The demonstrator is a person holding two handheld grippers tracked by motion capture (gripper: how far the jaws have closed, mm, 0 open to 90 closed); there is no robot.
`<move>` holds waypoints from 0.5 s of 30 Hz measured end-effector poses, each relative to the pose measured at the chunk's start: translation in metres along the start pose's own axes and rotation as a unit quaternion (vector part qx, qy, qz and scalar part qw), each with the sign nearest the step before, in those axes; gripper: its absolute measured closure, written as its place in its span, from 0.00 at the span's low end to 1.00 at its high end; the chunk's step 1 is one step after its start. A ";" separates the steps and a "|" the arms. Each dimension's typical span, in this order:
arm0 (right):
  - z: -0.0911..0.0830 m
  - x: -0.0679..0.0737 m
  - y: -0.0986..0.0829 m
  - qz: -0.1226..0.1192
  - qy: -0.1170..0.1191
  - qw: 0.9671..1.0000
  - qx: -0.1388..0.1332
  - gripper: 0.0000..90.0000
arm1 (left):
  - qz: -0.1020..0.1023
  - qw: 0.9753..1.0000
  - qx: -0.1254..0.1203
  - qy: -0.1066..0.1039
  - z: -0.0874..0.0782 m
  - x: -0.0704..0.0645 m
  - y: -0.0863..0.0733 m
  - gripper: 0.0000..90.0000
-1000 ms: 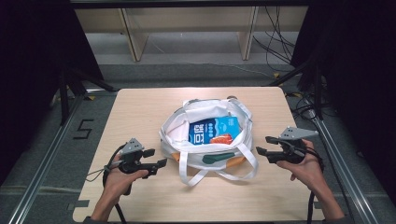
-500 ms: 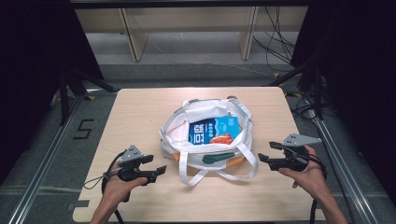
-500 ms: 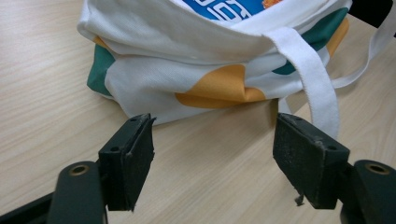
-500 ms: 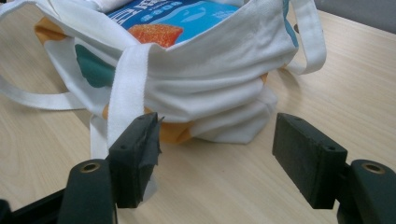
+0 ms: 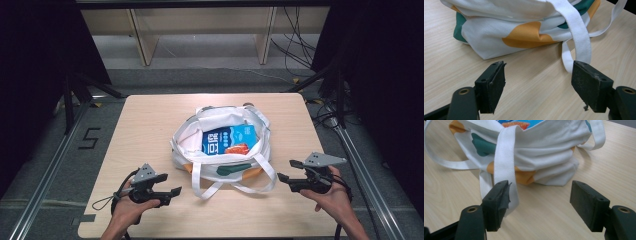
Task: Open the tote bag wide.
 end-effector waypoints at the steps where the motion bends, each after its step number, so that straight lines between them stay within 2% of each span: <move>1: 0.000 -0.001 -0.001 -0.008 -0.002 1.000 -0.005 0.36 | -0.011 1.000 0.004 -0.002 0.000 -0.002 -0.001 0.29; 3: 0.000 0.000 -0.002 -0.010 0.000 1.000 -0.001 0.36 | -0.002 1.000 -0.001 -0.003 0.001 -0.003 -0.002 0.29; 4: -0.001 0.001 -0.003 -0.003 -0.001 1.000 -0.002 0.36 | -0.002 1.000 0.000 -0.001 0.002 -0.004 -0.003 0.29; 5: -0.001 0.000 -0.003 -0.017 0.000 1.000 -0.004 0.36 | -0.009 1.000 0.000 0.000 0.002 -0.006 -0.004 0.29; 6: -0.001 0.004 -0.006 -0.004 0.005 1.000 0.003 0.36 | -0.001 1.000 0.004 -0.001 0.002 -0.005 -0.005 0.28; 8: 0.000 0.004 -0.007 -0.009 0.001 1.000 -0.004 0.36 | 0.003 1.000 0.001 0.002 0.002 -0.006 -0.006 0.28; 9: 0.000 0.005 -0.008 -0.006 0.003 1.000 0.002 0.36 | -0.001 1.000 0.002 0.001 0.001 -0.006 -0.007 0.28; 10: 0.000 0.006 -0.009 -0.009 0.001 1.000 -0.002 0.36 | -0.007 1.000 0.005 0.001 0.001 -0.007 -0.008 0.28; 11: 0.000 0.006 -0.010 -0.015 0.002 1.000 0.000 0.36 | -0.002 1.000 -0.003 0.001 0.002 -0.007 -0.009 0.28; 12: 0.000 0.009 -0.012 -0.005 0.005 1.000 0.004 0.36 | 0.001 1.000 0.004 0.002 0.001 -0.007 -0.009 0.28; 13: 0.000 0.009 -0.014 -0.008 0.008 1.000 0.007 0.36 | -0.001 1.000 -0.003 0.001 0.002 -0.008 -0.010 0.28; 15: 0.001 0.011 -0.015 -0.002 0.009 1.000 0.008 0.36 | -0.007 1.000 0.005 0.003 0.001 -0.009 -0.012 0.28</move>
Point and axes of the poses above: each handheld gripper's, and its own axes: z roughly forward along the jaws, y roughly out of its top, x roughly to its left, the point moved 2 cm from there along z, roughly forward along the jaws, and after that the axes turned 8 degrees about x, right-handed, at the moved point
